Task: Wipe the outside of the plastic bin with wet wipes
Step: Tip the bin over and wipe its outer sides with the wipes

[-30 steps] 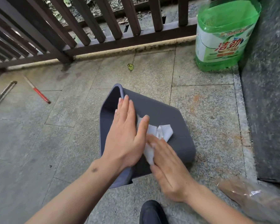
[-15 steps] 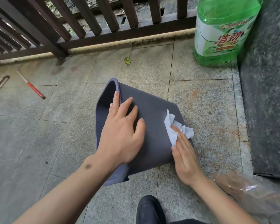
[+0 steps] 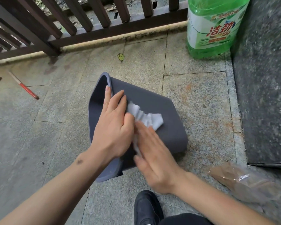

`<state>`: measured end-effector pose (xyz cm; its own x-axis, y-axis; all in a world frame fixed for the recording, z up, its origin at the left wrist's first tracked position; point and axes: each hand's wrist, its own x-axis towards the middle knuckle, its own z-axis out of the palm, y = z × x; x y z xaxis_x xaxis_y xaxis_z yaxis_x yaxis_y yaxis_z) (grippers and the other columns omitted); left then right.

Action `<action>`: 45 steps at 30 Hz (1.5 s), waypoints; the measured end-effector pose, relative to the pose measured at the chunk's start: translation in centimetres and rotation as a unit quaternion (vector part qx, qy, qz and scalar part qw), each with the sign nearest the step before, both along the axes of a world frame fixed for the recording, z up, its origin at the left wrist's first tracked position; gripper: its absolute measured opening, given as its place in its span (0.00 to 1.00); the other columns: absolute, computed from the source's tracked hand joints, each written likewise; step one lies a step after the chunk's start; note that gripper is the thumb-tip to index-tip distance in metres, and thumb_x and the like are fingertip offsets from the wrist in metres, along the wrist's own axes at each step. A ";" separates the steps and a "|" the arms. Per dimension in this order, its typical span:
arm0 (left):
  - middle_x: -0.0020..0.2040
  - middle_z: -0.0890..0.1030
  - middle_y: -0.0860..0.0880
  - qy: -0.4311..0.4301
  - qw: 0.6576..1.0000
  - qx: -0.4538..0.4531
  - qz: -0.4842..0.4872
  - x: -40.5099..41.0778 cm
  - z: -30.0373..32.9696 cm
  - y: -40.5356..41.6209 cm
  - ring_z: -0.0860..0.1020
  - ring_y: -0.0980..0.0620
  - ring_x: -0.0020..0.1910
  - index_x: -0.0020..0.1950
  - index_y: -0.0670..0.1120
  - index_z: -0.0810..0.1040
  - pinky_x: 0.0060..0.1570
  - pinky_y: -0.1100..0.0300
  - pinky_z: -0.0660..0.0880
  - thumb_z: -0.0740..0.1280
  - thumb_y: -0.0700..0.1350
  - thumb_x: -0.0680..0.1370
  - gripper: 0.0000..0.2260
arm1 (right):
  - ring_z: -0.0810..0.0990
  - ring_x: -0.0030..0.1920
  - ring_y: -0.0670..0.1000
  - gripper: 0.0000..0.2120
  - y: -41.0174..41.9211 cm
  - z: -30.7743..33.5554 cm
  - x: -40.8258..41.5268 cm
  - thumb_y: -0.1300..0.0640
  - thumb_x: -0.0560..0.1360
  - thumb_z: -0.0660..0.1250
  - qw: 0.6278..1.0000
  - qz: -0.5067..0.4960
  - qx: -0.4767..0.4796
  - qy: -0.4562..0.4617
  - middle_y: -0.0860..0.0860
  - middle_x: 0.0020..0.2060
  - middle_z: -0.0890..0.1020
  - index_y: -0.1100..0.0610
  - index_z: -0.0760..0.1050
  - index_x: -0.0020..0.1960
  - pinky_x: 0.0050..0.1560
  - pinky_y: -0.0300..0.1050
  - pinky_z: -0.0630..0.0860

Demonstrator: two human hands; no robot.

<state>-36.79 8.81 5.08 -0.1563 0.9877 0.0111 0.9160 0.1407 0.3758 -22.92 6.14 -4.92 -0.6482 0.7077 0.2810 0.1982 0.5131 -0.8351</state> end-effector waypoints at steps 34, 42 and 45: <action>0.81 0.44 0.58 -0.075 0.997 -0.013 0.031 -6.0 -1.4 -4.3 0.38 0.61 0.78 0.81 0.46 0.49 0.73 0.70 0.39 0.54 0.61 0.78 0.36 | 0.43 0.81 0.43 0.25 14.6 -5.3 -5.3 0.52 0.87 0.45 0.975 -0.030 -0.115 -0.187 0.49 0.83 0.49 0.54 0.48 0.82 0.78 0.41 0.35; 0.81 0.44 0.57 -0.074 0.995 -0.039 -0.058 -6.7 -0.2 -0.6 0.38 0.60 0.78 0.81 0.44 0.49 0.73 0.70 0.39 0.57 0.49 0.79 0.33 | 0.40 0.76 0.38 0.27 15.3 -8.0 -2.6 0.50 0.86 0.47 0.958 -0.101 -0.208 -0.169 0.50 0.82 0.47 0.56 0.46 0.82 0.75 0.39 0.34; 0.81 0.44 0.55 -0.133 0.987 -0.065 -0.069 -7.1 0.7 2.9 0.37 0.63 0.77 0.80 0.43 0.50 0.71 0.73 0.38 0.55 0.37 0.75 0.33 | 0.42 0.77 0.38 0.26 16.0 -7.4 -2.5 0.52 0.86 0.48 0.947 -0.124 -0.252 -0.153 0.50 0.82 0.48 0.56 0.47 0.82 0.72 0.35 0.36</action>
<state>-43.94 11.67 5.81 0.0004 0.9901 -0.1402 0.8016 0.0835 0.5920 -25.42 22.11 -12.32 -0.4416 0.8427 -0.3079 0.5325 -0.0300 -0.8459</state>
